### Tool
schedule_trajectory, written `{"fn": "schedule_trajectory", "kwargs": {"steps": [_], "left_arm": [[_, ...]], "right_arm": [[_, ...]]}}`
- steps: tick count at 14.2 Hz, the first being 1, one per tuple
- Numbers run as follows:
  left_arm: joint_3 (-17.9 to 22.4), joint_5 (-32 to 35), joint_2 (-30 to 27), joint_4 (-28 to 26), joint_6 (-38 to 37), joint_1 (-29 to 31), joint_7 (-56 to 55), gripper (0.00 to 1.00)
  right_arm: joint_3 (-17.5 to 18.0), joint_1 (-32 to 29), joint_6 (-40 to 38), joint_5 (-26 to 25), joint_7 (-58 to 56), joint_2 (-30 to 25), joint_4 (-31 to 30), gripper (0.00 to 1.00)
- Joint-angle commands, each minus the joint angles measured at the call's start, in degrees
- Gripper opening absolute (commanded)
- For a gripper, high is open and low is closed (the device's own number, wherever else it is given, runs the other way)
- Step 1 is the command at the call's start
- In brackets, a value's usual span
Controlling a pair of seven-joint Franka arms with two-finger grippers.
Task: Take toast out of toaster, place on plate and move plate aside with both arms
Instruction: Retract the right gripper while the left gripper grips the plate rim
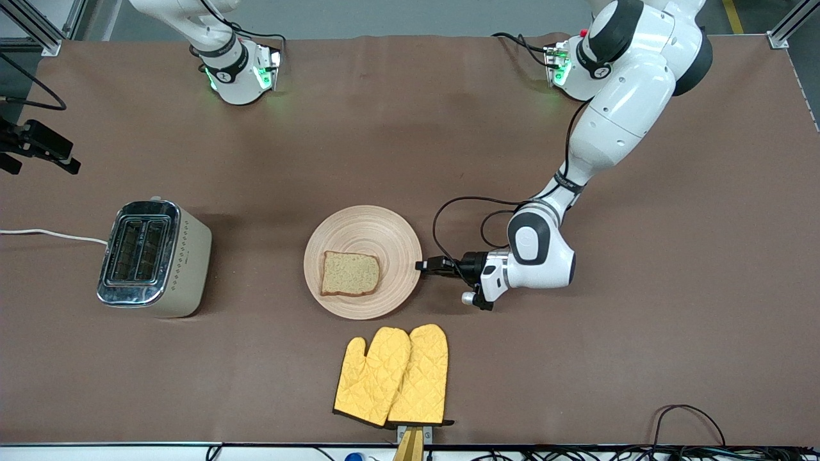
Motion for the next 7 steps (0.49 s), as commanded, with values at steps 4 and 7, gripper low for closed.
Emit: {"fn": "schedule_trajectory", "kwargs": {"steps": [4, 7], "left_arm": [[0.25, -1.06, 0.81, 0.33, 2.80, -2.28, -0.03, 0.28], [0.25, -0.79, 0.90, 0.33, 3.41, -2.29, 0.49, 0.01]], "right_arm": [[0.27, 0.97, 0.22, -0.94, 0.97, -0.54, -0.25, 1.00], [0.18, 1.15, 0.31, -0.94, 0.97, -0.54, -0.16, 1.00]]}}
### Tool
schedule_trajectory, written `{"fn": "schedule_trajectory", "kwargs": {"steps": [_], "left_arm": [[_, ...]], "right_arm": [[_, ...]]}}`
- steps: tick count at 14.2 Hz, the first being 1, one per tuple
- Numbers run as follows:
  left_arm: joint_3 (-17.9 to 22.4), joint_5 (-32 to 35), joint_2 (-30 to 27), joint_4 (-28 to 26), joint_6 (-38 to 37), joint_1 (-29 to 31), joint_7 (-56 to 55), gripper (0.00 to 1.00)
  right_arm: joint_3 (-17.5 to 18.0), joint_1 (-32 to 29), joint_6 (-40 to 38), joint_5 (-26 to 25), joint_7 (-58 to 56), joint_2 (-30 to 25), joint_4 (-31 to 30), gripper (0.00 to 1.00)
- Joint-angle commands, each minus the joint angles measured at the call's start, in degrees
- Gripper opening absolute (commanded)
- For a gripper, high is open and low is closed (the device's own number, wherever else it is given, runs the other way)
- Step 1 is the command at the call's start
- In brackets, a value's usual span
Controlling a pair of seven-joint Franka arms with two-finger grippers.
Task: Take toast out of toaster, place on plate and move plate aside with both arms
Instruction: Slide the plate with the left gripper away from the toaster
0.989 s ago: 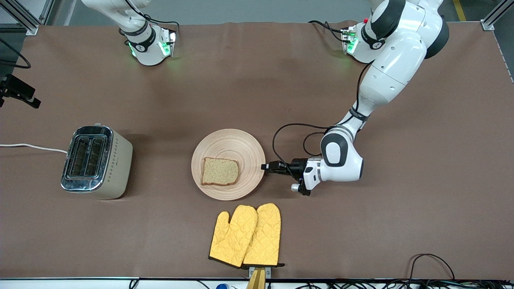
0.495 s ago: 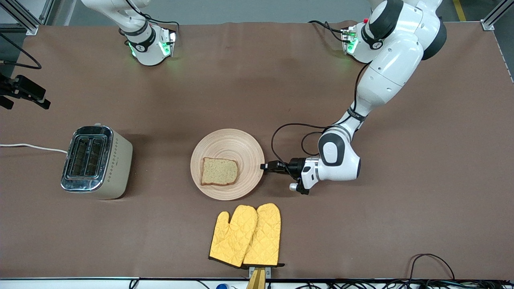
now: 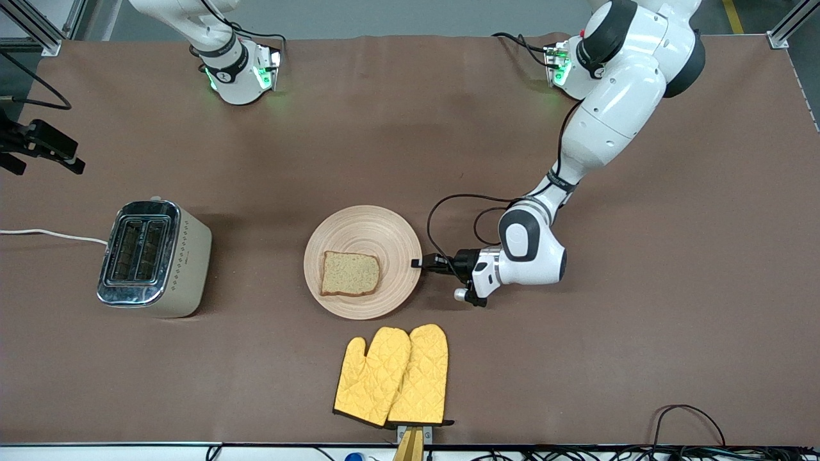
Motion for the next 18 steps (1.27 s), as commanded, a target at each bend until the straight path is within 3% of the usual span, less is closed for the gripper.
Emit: {"fn": "schedule_trajectory", "kwargs": {"steps": [1, 6, 10, 12, 18], "left_arm": [[0.23, -0.80, 0.07, 0.33, 1.15, -0.34, 0.48, 0.00], [-0.12, -0.80, -2.20, 0.42, 0.80, 0.62, -0.13, 0.00], [-0.21, -0.80, -10.89, -3.00, -1.31, 4.66, -4.09, 0.00], [0.06, -0.63, -14.42, -4.59, -5.85, 8.43, -5.93, 0.00], [-0.20, 16.04, -16.80, -3.89, -21.24, 24.68, -7.61, 0.00]], "right_arm": [[0.08, 0.34, 0.26, -0.94, 0.89, -0.54, -0.09, 1.00], [0.08, 0.42, 0.35, -1.11, 0.27, -0.54, -0.01, 1.00], [0.09, -0.01, 0.61, -3.49, -1.47, -0.54, 0.00, 1.00], [-0.09, -0.28, 0.61, -3.57, -4.21, -0.54, -0.09, 1.00], [-0.18, -0.37, 0.35, -2.70, -2.37, -0.54, -0.36, 1.00]]}}
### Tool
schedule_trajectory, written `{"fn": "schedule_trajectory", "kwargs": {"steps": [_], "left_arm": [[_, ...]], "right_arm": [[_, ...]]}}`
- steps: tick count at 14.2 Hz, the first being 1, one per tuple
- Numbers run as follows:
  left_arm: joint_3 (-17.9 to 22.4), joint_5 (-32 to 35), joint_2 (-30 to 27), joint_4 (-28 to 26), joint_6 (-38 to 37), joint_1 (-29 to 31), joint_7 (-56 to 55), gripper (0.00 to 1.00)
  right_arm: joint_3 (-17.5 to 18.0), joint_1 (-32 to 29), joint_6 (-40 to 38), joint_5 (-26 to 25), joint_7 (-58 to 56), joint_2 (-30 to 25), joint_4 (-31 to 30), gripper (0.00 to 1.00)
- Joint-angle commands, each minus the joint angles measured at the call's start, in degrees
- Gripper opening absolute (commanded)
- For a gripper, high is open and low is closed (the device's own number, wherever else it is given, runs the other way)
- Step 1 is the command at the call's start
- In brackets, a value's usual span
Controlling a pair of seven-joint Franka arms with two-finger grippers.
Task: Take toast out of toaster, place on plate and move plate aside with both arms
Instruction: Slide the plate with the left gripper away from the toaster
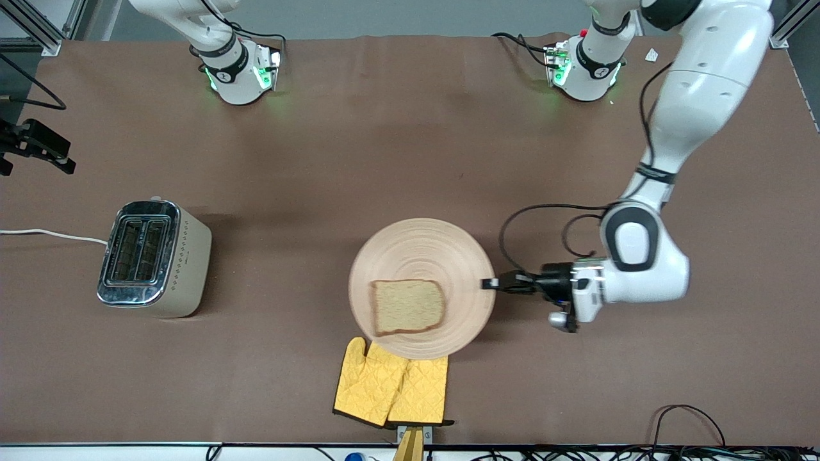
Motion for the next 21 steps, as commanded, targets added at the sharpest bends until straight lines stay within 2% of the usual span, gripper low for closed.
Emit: {"fn": "schedule_trajectory", "kwargs": {"steps": [1, 3, 5, 9, 11, 15, 18, 19, 20, 21], "left_arm": [[-0.95, 5.51, -1.80, -1.41, -7.02, 7.99, 0.42, 0.00], [-0.51, 7.54, -1.63, -1.41, -11.95, 13.79, 0.94, 0.00], [-0.68, 13.68, -0.49, -1.41, -13.90, 19.25, 6.46, 0.00], [-0.42, 15.98, 3.28, -1.76, -16.28, 28.21, 13.50, 0.00], [-0.42, 19.84, 4.52, -1.41, -15.93, 30.34, 17.11, 0.00], [-0.42, 20.21, 6.72, -1.32, -15.58, 32.72, 18.26, 0.00], [-0.33, 20.47, 7.86, 0.69, -11.90, 32.63, 18.53, 0.03], [-0.33, 20.47, 8.56, 1.57, -10.93, 32.46, 18.44, 0.10], [-0.33, 20.47, 9.09, 2.45, -10.66, 32.19, 18.44, 0.35], [-0.33, 20.47, 9.36, 2.63, -10.31, 32.02, 18.36, 0.78]], "right_arm": [[0.08, -0.40, -0.12, 0.31, 0.32, -0.53, -0.37, 1.00], [-0.01, -0.31, -0.21, 0.22, -0.12, -0.53, -0.19, 1.00], [-0.01, -0.40, -0.21, 0.22, -0.21, -0.53, -0.11, 1.00], [-0.01, -0.40, -0.29, 0.22, -0.21, -0.53, -0.19, 1.00], [0.08, -0.31, -0.29, 0.22, -0.12, -0.53, -0.19, 1.00], [0.08, -0.31, -0.29, 0.22, 0.14, -0.53, -0.19, 1.00], [0.08, -0.22, -0.38, 0.22, 0.23, -0.53, -0.19, 1.00], [0.08, -0.31, -0.38, 0.22, 0.14, -0.53, -0.19, 1.00], [0.08, -0.31, -0.38, 0.22, 0.23, -0.53, -0.19, 1.00], [0.08, -0.31, -0.38, 0.22, 0.14, -0.53, -0.19, 1.00]]}}
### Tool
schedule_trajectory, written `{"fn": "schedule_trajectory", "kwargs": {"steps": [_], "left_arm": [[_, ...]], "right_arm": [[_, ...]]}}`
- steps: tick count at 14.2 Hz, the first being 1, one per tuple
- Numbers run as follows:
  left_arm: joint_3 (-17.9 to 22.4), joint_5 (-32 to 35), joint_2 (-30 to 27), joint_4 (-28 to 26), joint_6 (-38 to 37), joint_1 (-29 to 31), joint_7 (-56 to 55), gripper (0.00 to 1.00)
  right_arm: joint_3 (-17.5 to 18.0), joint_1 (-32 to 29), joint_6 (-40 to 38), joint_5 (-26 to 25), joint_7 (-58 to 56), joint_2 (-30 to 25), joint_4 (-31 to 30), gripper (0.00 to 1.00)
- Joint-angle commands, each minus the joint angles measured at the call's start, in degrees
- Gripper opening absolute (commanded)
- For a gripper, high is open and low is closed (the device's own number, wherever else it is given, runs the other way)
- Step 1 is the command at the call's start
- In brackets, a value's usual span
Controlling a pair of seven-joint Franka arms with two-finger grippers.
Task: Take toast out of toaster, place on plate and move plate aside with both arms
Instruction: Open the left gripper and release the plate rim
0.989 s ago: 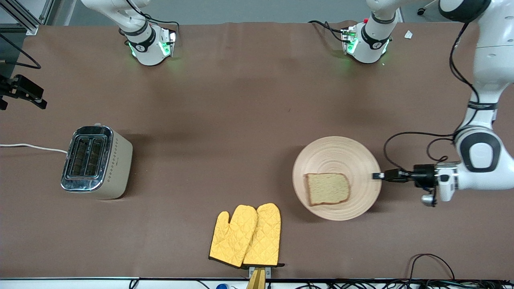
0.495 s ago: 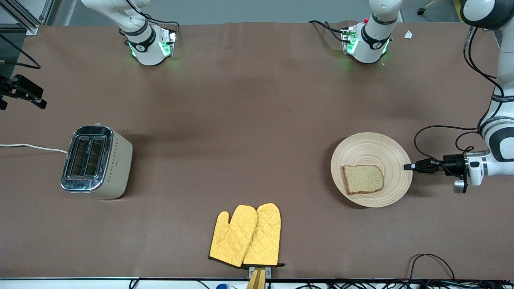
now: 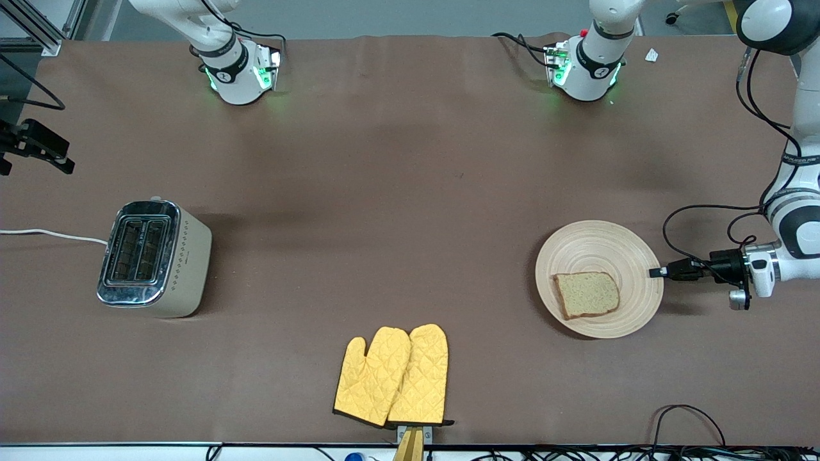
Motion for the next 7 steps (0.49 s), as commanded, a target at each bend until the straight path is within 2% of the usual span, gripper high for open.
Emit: {"fn": "schedule_trajectory", "kwargs": {"steps": [1, 2, 4, 7], "left_arm": [[-0.55, 0.45, 1.59, 2.81, 1.11, -0.19, -0.12, 0.96], [-0.55, 0.54, 1.42, 3.42, 1.29, -0.37, -0.21, 1.00], [-0.55, 1.24, 1.16, 4.48, 1.29, -0.63, -0.99, 1.00], [-1.51, 7.02, 0.19, 7.46, 1.29, -1.34, -9.23, 1.00]], "right_arm": [[0.22, -0.28, -0.32, 0.22, 0.14, -0.53, -0.20, 1.00], [0.22, -0.28, -0.32, 0.22, 0.14, -0.53, -0.20, 1.00], [0.22, -0.28, -0.32, 0.22, 0.05, -0.53, -0.20, 1.00], [0.22, -0.28, -0.40, 0.22, 0.14, -0.53, -0.20, 1.00]]}}
